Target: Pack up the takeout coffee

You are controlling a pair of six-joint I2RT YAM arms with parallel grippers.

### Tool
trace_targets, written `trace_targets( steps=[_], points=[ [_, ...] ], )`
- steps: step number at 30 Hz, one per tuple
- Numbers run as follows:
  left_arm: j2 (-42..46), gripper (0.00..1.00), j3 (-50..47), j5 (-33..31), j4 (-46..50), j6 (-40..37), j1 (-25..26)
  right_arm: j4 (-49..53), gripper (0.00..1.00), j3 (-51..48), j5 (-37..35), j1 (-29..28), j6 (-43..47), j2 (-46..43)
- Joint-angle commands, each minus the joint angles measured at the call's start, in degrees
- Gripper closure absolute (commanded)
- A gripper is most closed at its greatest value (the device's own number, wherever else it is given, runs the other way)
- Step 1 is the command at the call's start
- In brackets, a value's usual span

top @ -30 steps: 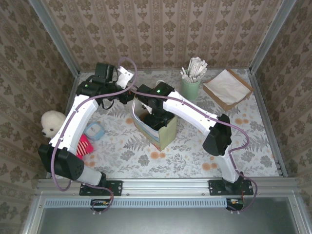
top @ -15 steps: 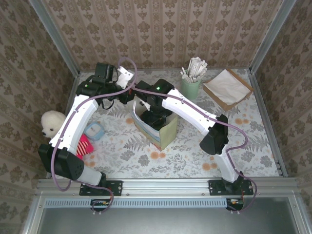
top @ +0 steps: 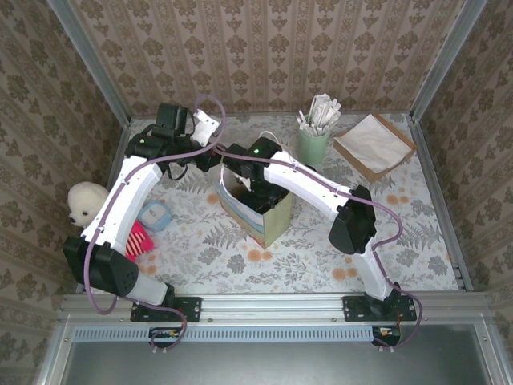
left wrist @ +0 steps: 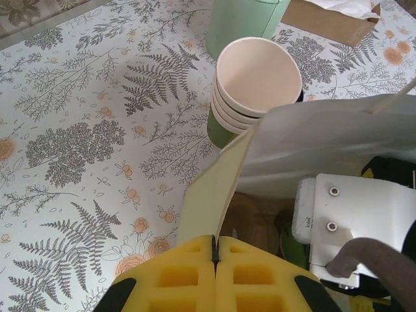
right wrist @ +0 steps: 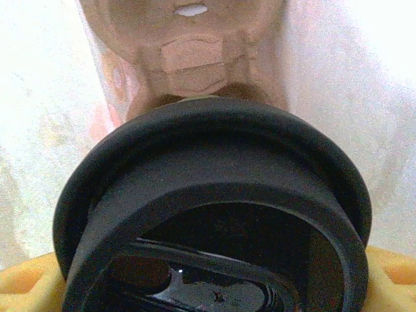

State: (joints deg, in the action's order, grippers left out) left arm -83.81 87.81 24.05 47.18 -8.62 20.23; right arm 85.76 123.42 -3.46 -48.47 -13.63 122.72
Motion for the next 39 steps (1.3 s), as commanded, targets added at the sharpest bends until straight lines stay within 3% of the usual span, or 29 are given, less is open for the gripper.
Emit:
trace_targets(
  steps=[1,39],
  points=[
    [2.1,1.00,0.0,-0.6,-0.6,-0.4,-0.1,0.5,0.44,-2.4,-0.7,0.3,-0.1,-4.2],
    [3.8,1.00,-3.1,-1.2,-2.6,-0.1,-1.0,-2.1,0.44,-7.8,-0.1,0.3,-1.4,-5.1]
  ],
)
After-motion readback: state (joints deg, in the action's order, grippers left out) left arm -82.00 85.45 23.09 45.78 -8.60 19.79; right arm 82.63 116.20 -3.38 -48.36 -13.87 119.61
